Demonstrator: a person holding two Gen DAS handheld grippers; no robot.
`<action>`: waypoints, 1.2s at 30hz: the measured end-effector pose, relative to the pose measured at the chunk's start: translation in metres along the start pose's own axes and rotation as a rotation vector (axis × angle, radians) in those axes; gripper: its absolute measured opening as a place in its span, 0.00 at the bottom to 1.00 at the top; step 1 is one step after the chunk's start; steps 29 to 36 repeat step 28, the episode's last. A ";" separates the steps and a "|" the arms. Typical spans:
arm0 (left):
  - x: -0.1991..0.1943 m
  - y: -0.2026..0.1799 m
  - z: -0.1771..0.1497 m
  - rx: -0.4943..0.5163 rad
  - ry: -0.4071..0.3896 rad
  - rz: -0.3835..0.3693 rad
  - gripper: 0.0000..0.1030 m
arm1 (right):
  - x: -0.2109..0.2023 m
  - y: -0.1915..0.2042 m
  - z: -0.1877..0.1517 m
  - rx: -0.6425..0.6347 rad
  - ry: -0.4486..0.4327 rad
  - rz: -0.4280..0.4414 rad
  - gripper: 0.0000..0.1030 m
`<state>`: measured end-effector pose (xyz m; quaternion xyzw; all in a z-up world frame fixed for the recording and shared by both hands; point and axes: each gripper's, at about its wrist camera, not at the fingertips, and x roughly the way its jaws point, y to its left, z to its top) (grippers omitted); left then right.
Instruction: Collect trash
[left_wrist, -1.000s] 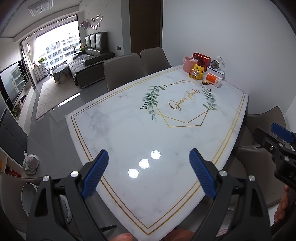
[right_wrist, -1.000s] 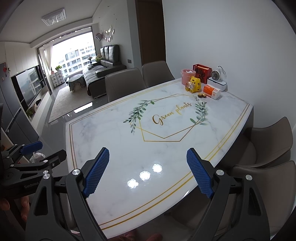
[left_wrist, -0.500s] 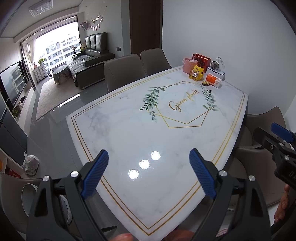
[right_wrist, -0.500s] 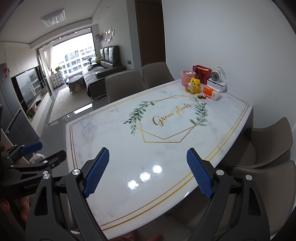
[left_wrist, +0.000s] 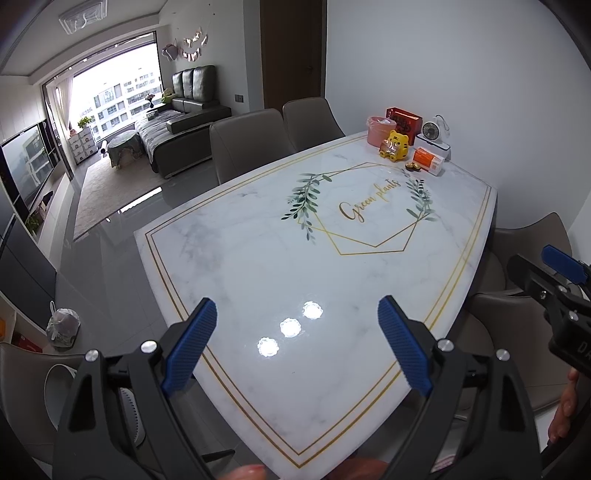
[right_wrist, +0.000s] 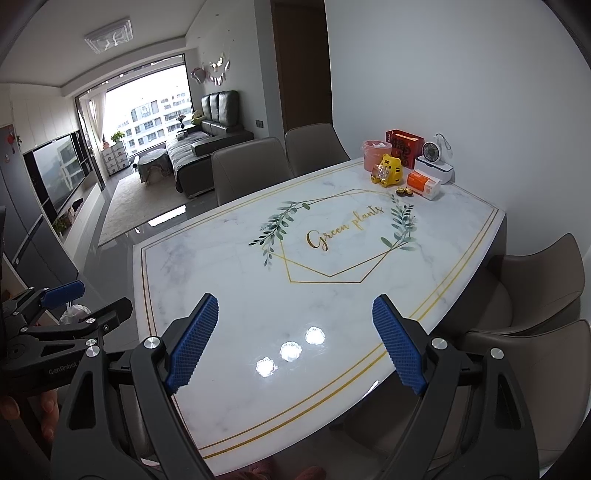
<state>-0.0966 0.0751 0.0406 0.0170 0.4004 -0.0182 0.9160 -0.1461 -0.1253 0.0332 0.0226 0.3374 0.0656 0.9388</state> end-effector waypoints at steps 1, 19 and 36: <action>0.000 0.000 -0.001 0.000 0.000 0.000 0.86 | 0.000 -0.001 0.000 -0.001 0.000 0.001 0.80; -0.007 0.001 -0.002 0.017 -0.033 -0.007 0.86 | 0.000 0.000 -0.001 -0.001 -0.002 -0.001 0.80; -0.009 0.005 -0.006 0.012 -0.030 -0.035 0.86 | 0.000 0.000 -0.001 -0.001 -0.003 0.000 0.80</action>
